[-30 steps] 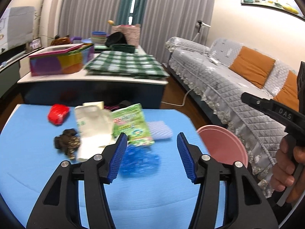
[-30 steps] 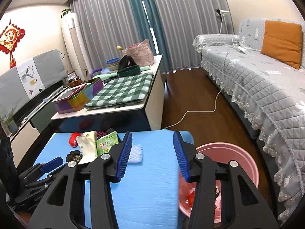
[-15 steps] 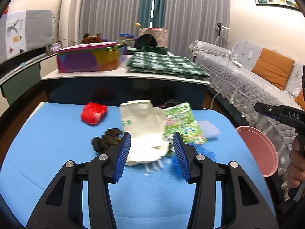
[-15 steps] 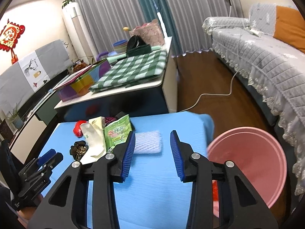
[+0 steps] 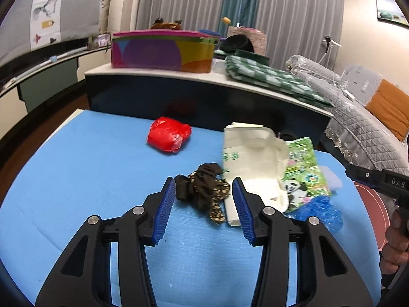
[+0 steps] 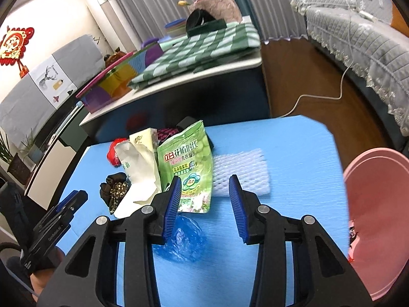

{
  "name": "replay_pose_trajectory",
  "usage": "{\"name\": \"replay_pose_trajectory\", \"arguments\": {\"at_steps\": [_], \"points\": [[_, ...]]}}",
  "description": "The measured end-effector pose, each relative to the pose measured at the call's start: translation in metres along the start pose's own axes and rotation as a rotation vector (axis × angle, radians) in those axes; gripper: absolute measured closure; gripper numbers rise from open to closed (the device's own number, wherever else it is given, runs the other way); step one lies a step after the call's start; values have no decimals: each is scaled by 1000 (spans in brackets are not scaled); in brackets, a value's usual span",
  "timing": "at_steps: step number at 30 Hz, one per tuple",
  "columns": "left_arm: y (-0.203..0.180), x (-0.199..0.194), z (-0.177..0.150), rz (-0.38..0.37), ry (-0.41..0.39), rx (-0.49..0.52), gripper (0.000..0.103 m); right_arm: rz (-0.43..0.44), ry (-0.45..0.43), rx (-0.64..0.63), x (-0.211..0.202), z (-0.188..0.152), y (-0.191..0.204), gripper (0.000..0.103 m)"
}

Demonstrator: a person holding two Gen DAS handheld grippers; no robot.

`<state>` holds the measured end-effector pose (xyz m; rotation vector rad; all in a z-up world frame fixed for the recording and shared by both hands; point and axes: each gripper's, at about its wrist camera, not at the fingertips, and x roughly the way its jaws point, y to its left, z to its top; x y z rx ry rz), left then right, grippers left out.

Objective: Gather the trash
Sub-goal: 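Grasp the green detergent pouch with the right tool while the left tool grasps the black cloth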

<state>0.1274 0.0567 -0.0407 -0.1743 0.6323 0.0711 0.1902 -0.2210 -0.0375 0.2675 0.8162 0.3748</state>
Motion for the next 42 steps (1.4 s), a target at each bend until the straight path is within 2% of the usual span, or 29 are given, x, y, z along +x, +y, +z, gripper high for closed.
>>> {"name": "replay_pose_trajectory", "arguments": {"at_steps": [10,22,31,33,42], "points": [[7,26,2,-6,50,-39,57,5,107,28,35,-6,0,63],[5,49,-2,6,115,-54,56,34,151,29,49,-8,3,64],[3,56,-1,16,142,-52,56,53,130,7,46,-3,9,87],[3,56,-1,18,142,-51,57,59,118,-3,43,-2,11,89],[-1,51,-2,19,123,-29,75,80,48,-64,23,6,25,97]]}}
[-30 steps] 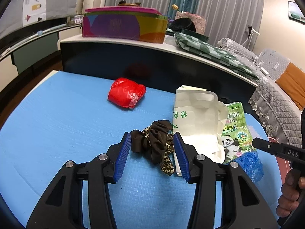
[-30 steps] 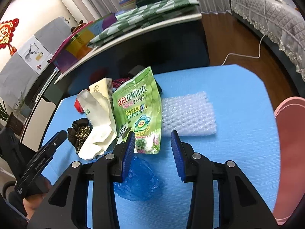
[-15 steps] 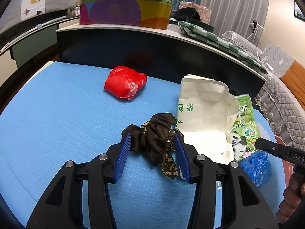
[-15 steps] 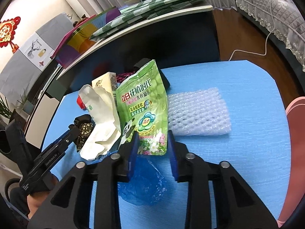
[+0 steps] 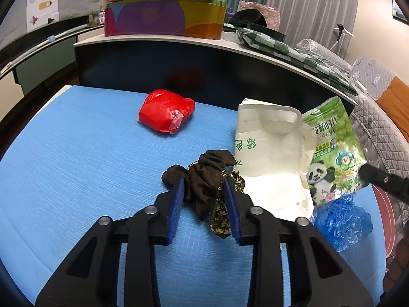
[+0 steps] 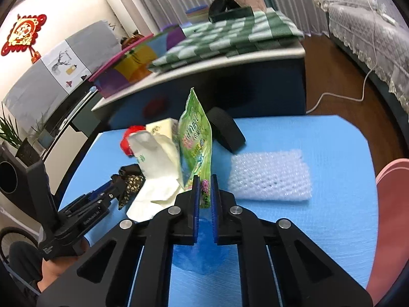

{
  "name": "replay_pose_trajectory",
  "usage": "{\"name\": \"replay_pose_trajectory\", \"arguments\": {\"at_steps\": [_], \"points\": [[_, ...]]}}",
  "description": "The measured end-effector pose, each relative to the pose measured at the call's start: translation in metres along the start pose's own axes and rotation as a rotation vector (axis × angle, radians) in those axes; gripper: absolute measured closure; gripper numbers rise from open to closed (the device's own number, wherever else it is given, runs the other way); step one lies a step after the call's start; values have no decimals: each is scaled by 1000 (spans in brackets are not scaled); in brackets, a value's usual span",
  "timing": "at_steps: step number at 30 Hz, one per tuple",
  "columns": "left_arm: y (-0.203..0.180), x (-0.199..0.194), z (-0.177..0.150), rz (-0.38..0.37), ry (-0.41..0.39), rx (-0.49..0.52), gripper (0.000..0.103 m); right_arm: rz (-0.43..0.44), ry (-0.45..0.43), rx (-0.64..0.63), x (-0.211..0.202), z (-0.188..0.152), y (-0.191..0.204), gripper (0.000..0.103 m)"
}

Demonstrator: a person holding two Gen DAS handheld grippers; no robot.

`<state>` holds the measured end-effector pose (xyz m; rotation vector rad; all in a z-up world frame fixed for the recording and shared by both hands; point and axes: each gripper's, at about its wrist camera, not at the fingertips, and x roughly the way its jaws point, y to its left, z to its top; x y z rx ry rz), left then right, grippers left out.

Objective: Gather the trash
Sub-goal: 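Grasp the green detergent pouch with the right tool while the left tool grasps the black cloth, then carry the green pouch and black cloth in both tools over the pink bin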

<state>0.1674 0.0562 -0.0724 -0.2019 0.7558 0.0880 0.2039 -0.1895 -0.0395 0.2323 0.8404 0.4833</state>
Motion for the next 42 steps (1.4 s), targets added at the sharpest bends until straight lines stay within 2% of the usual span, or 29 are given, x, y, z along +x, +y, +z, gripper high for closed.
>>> {"name": "replay_pose_trajectory", "arguments": {"at_steps": [3,5,11,20,28,42], "points": [[-1,-3,-1,2,-8,9,80,3,-21,-21,-8,2,6,99],[0,-7,-1,3,-14,7,91,-1,-32,-37,-13,2,9,101],[2,-20,-6,1,-24,8,94,-12,-71,-51,-34,4,13,101],[5,-52,-11,0,-65,24,96,-13,-145,-54,-76,3,17,101],[-7,-81,-15,-17,-109,77,96,-26,-199,-53,-107,2,15,101],[-33,-111,-19,-58,-161,115,96,-104,-264,-58,-160,-9,-2,101]]}}
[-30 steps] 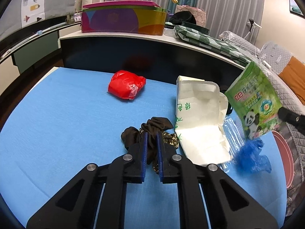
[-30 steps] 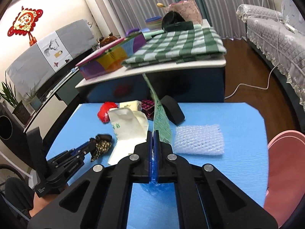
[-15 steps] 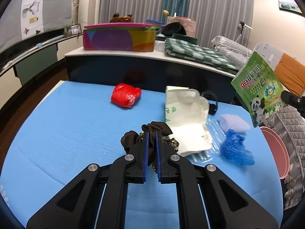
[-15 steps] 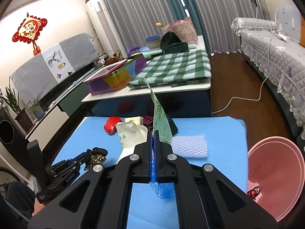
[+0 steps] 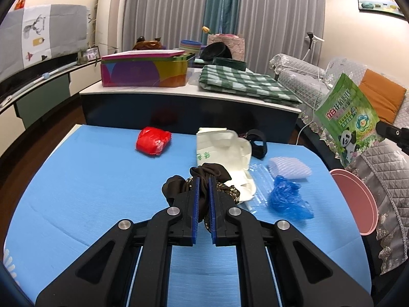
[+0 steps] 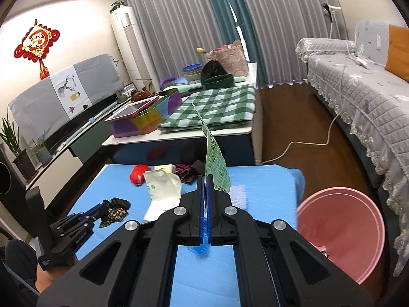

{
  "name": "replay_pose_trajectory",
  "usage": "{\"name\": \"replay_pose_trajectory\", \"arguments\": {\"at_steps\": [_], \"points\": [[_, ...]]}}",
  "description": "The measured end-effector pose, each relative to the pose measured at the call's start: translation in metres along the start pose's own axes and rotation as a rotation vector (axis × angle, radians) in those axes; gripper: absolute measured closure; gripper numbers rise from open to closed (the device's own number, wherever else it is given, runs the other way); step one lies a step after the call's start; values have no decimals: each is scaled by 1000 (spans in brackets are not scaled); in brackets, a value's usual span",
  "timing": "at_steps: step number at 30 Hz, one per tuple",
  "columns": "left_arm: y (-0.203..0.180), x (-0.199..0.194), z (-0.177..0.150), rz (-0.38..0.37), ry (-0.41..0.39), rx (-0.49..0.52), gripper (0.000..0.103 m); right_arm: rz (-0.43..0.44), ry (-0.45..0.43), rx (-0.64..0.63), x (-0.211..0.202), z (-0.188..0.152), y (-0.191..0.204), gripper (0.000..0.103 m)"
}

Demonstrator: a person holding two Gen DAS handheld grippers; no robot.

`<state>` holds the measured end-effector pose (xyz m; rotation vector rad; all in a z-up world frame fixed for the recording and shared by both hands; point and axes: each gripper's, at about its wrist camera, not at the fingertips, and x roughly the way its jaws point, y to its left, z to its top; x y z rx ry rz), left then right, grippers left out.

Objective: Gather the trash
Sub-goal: 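Carry the green pouch and black cloth in both tools over the pink bin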

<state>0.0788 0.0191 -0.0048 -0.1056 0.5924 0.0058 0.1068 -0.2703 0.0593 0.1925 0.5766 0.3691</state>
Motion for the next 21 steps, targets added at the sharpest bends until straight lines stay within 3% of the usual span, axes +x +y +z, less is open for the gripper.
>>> {"name": "replay_pose_trajectory", "arguments": {"at_steps": [21], "points": [[-58,0,7,-84,-30,43,96,-124,-37,61,-41,3,-60,101]]}}
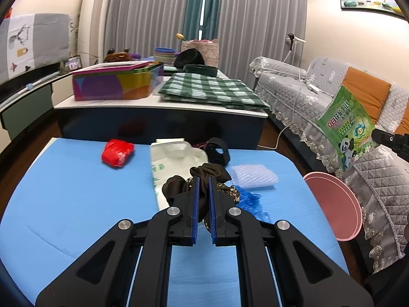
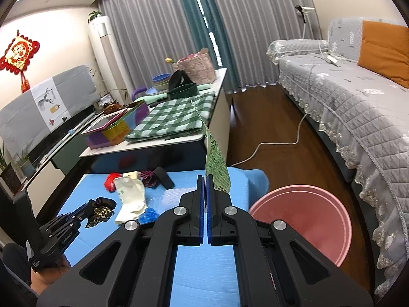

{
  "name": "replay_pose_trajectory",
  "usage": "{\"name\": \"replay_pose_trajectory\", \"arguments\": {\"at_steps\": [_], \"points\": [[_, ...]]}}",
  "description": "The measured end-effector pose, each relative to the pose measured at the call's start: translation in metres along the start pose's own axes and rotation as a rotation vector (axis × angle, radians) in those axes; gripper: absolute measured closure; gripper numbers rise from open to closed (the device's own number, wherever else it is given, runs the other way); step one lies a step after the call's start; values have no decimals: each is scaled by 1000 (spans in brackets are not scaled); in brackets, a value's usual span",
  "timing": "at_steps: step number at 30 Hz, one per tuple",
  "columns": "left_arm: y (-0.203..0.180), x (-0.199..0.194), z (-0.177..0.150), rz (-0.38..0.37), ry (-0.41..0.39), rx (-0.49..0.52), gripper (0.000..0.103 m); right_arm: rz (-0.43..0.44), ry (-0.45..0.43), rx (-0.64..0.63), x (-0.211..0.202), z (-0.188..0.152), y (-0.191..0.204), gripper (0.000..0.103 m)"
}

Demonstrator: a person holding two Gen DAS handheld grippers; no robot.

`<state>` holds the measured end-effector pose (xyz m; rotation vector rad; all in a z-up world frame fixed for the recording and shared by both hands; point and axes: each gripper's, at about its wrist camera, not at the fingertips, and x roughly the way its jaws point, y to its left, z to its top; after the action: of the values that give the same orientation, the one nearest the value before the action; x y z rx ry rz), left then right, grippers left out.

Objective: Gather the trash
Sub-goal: 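Carry the green pouch and black cloth in both tools over the pink bin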

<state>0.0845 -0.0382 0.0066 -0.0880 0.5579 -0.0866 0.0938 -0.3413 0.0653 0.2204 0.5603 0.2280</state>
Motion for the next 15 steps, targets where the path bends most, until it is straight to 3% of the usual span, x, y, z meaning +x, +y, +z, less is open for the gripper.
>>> {"name": "replay_pose_trajectory", "arguments": {"at_steps": [15], "points": [[-44,7,9,-80,8,43,96,-84,-39,35,-16,9,-38,101]]}}
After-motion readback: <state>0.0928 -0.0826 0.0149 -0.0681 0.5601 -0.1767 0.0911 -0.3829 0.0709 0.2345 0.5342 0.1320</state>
